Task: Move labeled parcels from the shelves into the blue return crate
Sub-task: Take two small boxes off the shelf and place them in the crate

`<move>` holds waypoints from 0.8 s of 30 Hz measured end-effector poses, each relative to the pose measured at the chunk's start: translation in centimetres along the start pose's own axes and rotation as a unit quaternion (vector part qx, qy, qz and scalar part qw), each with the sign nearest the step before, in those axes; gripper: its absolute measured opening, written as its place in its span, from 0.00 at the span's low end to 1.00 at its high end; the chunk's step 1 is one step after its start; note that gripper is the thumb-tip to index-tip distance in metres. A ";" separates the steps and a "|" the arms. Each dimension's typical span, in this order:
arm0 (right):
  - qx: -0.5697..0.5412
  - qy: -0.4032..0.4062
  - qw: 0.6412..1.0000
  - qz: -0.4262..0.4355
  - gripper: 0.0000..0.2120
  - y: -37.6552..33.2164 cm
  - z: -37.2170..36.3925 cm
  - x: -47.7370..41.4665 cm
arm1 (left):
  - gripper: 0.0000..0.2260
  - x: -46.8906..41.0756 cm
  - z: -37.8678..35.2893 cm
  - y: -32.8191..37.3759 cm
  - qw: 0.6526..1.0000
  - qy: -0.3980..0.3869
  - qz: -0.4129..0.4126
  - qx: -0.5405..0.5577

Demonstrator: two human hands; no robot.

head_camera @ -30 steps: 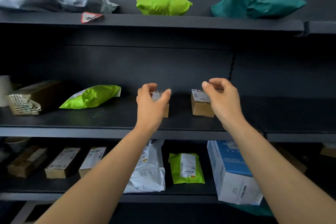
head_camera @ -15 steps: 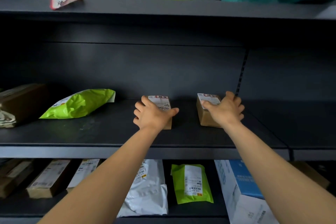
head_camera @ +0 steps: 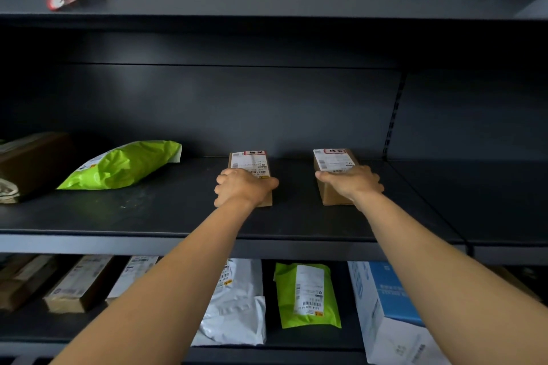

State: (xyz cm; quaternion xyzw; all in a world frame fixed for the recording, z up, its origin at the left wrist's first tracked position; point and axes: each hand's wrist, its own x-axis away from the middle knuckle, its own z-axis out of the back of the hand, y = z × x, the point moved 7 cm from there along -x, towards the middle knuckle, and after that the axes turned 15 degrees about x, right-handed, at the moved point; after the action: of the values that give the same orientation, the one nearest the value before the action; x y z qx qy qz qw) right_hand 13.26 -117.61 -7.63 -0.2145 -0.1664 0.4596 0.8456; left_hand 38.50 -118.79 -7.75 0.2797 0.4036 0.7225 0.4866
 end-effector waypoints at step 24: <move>-0.161 0.041 0.957 0.237 0.42 -8.7 0.1 12.5 | 0.37 10.6 11.1 -1.7 0.960 0.219 -0.086 0.152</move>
State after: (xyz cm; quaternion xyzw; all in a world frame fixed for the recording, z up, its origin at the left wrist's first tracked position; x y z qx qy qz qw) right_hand 25.85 -111.21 -2.03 -0.3999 -0.1482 0.6050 0.6724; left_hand 44.23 -105.17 -3.40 0.1498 0.6281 0.6516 0.3981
